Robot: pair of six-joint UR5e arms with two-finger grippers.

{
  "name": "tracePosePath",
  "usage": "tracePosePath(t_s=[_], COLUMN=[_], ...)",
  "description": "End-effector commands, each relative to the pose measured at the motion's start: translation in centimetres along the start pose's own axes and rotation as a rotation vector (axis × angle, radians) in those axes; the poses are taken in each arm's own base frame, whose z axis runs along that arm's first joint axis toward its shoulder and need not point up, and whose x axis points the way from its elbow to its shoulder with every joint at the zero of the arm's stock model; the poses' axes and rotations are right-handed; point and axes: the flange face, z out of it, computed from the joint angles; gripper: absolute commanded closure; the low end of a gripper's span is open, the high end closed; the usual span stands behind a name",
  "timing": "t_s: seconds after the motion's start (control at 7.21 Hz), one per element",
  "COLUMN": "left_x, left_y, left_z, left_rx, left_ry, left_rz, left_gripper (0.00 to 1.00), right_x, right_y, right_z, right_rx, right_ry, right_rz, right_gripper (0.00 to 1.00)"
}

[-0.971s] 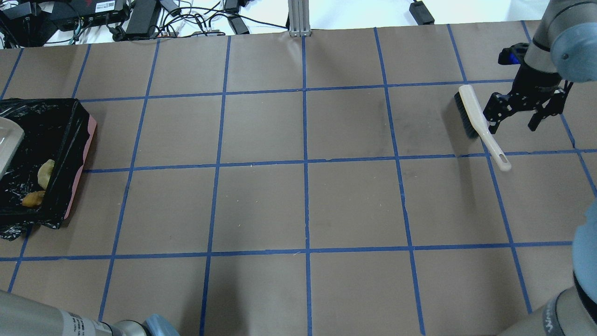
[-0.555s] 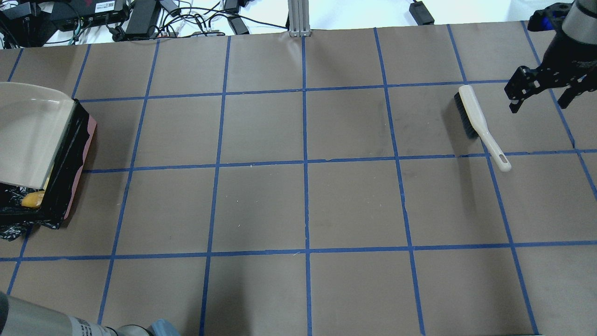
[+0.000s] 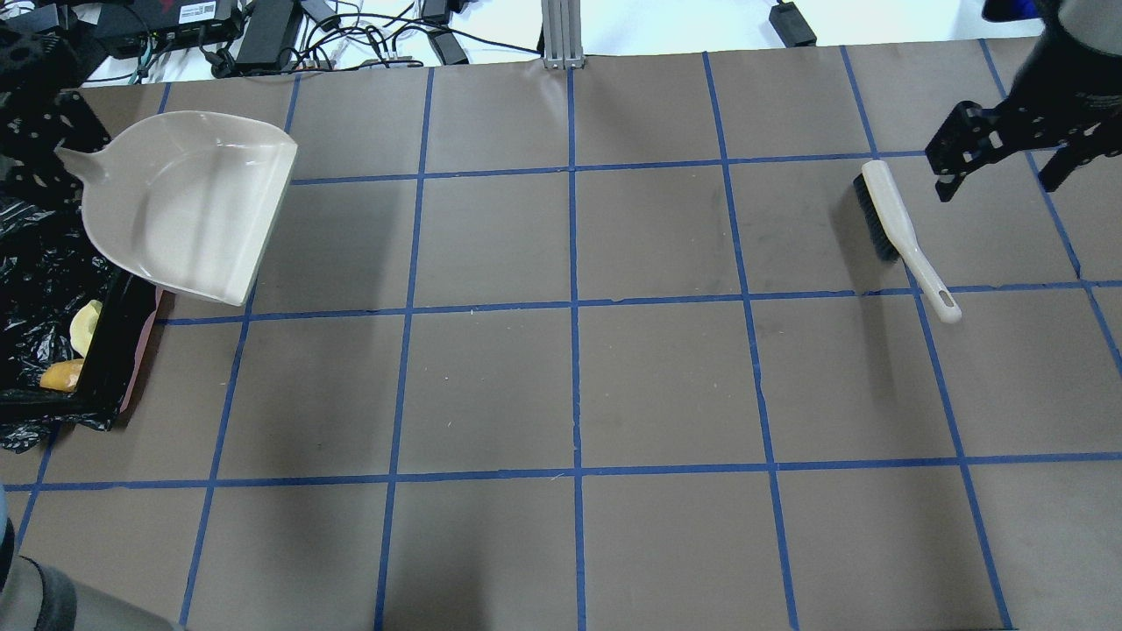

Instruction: Sweep and dump trash into bin

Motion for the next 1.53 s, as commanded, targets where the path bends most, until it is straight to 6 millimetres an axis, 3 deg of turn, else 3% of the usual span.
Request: tracePosePath(t_s=[0.0,0.28,0.69,1.11,1.39], left_x=[-2.5,-3.9,-5.9,-9.4,-10.6], left_y=[-7.6,-10.4,-8.9,-7.9,-7.9], left_z=[3.4,7.9,10.3,16.6,19.3], left_rx=[0.042,0.026,0.013,0.072,0.076], left_ry=[0.04,0.022,-0.018,-0.027,-0.029], left_rz=[-0.043,-0.006,-0.088,-0.106,-0.105], left_gripper=[1.0,1.0,1.0,1.0,1.0], right_x=[-6.3,-7.5,-9.2,-9.6,-9.7], right_y=[1.5,3.4,3.2,3.6,3.4], right_z=[-1.7,-3.4,-3.5,-2.9,-2.6], right_rx=[0.033,0.068,0.082,0.07,0.063], right_ry=[0.009,-0.002,-0.09,-0.132,-0.138], right_rz=[0.023,0.066,0.082,0.075,0.075], right_gripper=[0.0,0.0,0.0,0.0,0.0])
